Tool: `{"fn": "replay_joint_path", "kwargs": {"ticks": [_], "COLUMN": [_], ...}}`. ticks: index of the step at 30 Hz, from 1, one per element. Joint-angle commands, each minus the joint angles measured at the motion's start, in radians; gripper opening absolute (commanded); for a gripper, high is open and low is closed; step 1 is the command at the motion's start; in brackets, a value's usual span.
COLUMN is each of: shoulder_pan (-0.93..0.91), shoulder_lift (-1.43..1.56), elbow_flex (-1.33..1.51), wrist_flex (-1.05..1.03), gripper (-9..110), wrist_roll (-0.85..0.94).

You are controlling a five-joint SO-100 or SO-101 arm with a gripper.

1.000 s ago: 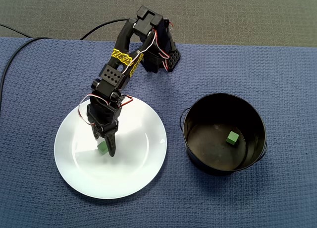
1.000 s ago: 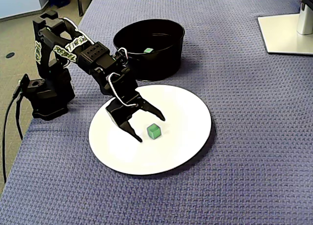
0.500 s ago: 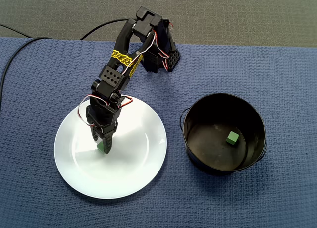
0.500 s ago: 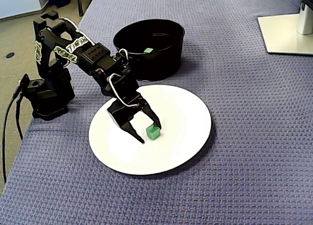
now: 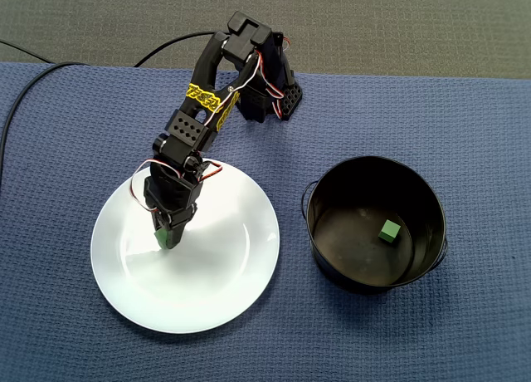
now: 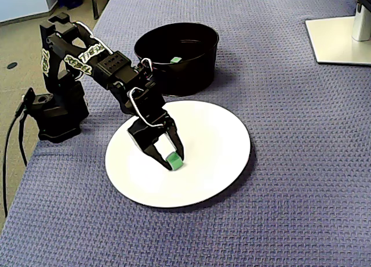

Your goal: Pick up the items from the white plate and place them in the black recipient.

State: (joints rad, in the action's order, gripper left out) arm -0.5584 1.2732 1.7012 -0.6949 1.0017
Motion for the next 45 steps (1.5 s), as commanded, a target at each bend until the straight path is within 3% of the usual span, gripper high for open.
{"fn": "replay_joint_path", "kwargs": {"ticks": [1, 9, 15, 21, 26, 38, 39, 41, 45], "shoulder_pan": [0.015, 0.202, 0.511, 0.864, 1.049, 1.123, 1.124, 1.126, 1.111], "shoulder_lift": [0.137, 0.350, 0.466, 0.543, 0.499, 0.222, 0.222, 0.229, 0.262], "elbow_flex": [-0.152, -0.437, -0.526, -0.428, -0.342, -0.169, -0.146, -0.118, -0.135], "wrist_flex": [-0.161, -0.492, -0.652, -0.646, -0.548, -0.325, -0.311, -0.308, -0.383], "gripper": [0, 0, 0, 0, 0, 0, 3, 21, 28], "wrist_roll": [-0.094, -0.307, -0.368, -0.371, -0.350, -0.308, -0.302, -0.287, -0.265]}}
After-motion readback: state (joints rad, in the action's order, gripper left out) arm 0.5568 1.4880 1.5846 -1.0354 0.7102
